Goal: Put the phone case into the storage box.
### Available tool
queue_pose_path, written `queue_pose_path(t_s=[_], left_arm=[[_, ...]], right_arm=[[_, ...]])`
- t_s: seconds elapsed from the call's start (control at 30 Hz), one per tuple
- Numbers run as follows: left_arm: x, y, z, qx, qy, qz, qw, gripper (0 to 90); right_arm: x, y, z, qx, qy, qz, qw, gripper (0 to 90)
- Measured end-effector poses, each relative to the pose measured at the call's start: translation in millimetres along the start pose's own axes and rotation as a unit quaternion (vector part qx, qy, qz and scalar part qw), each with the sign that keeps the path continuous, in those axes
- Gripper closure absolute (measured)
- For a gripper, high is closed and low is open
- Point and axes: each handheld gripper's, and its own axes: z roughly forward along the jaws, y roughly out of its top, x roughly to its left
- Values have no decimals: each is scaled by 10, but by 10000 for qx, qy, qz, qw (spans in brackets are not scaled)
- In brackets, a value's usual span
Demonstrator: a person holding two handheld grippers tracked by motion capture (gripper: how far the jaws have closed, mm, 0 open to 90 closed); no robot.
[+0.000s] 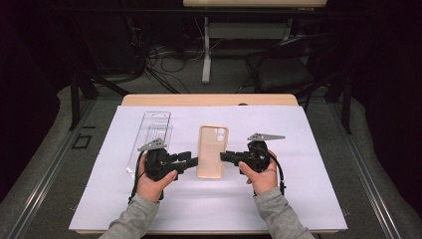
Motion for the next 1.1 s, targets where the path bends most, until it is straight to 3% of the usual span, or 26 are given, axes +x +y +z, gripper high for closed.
queue_pose_path(t_s=[0.17,0.3,0.53,0.6,1.1], left_arm=[[-15,17,2,33,102,166,9998,510],[-30,33,-13,-17,313,390,9987,490],[-39,59,-44,-14,342,506,9981,473],[-48,69,-56,-21,437,638,9970,463],[-29,133,-115,169,738,852,9935,439]], right_arm=[[-8,3,-12,-8,-52,-16,10000,821],[-13,4,-18,-7,-119,-52,9999,821],[-5,2,-17,11,-164,-92,9998,821],[1,-2,-10,21,-186,-125,9997,821],[47,-13,14,56,-243,-228,9994,821]])
